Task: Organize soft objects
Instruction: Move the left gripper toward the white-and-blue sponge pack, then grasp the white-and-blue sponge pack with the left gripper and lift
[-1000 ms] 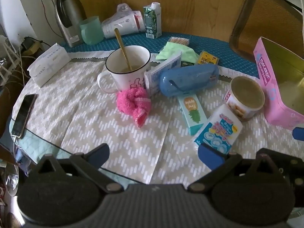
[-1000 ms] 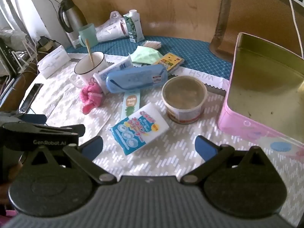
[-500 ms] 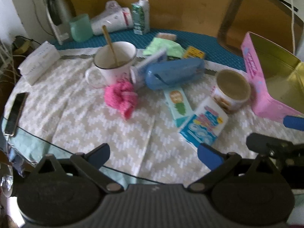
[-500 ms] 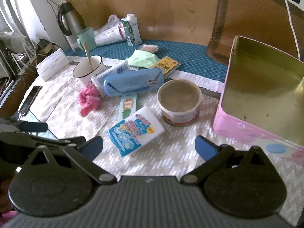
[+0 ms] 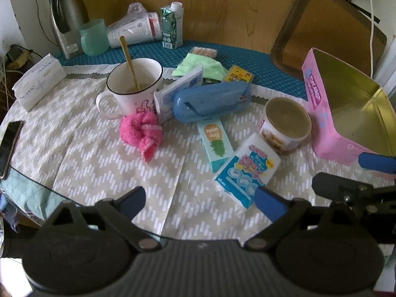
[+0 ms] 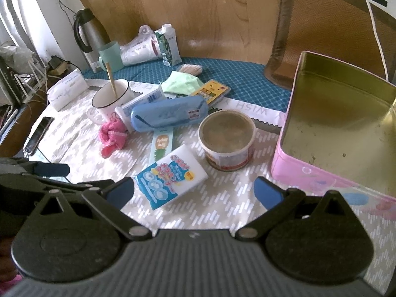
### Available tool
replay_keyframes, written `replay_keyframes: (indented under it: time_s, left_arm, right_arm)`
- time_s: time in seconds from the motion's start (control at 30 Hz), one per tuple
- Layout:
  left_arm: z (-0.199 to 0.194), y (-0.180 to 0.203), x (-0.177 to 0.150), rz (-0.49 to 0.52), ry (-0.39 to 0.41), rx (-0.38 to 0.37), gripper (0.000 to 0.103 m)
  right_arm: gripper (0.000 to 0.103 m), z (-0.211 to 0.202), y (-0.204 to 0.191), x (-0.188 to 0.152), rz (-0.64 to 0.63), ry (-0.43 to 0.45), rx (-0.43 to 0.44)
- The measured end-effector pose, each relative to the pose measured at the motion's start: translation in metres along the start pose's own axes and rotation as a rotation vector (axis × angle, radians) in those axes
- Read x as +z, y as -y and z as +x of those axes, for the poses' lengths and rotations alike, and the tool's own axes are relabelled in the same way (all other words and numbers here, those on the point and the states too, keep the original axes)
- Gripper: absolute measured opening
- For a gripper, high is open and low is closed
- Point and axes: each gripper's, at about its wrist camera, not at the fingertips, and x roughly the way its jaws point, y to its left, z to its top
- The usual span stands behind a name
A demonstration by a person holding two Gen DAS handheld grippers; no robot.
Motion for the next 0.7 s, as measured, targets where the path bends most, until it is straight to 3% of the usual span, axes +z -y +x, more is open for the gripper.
replay_keyframes:
  time_s: [0.17,0.33,0.4,0.5,0.57,0.7]
  left_arm:
    - [0.000,0.000,0.004,-0.002,0.017,-0.001,0.099]
    - [0.002,-0.030,0.007,-0.106,0.069,-0.116,0.099]
    - [0.006,-0.043,0.010,-0.120,0.075,-0.107,0.095]
    - [0.012,-0.052,0.013,-0.058,0.077,-0.086,0.084]
    - [0.018,-0.057,0.015,-0.056,0.051,-0.150,0.074]
    - [0.041,-0.058,0.021,-0.067,-0.035,-0.329,0.063]
  right_arm:
    - [0.103,0.004,-0.001,0.003,-0.006,-0.001,0.014]
    - [0.099,0.012,-0.006,0.004,-0.010,-0.026,0.023]
    - [0.098,0.016,-0.008,0.005,-0.014,-0.037,0.034]
    - [0.087,0.025,-0.013,0.005,-0.016,-0.072,0.054]
    - [0.075,0.033,-0.014,0.005,-0.001,-0.103,0.070]
    - [0.067,0.053,-0.014,0.002,0.002,-0.151,0.073]
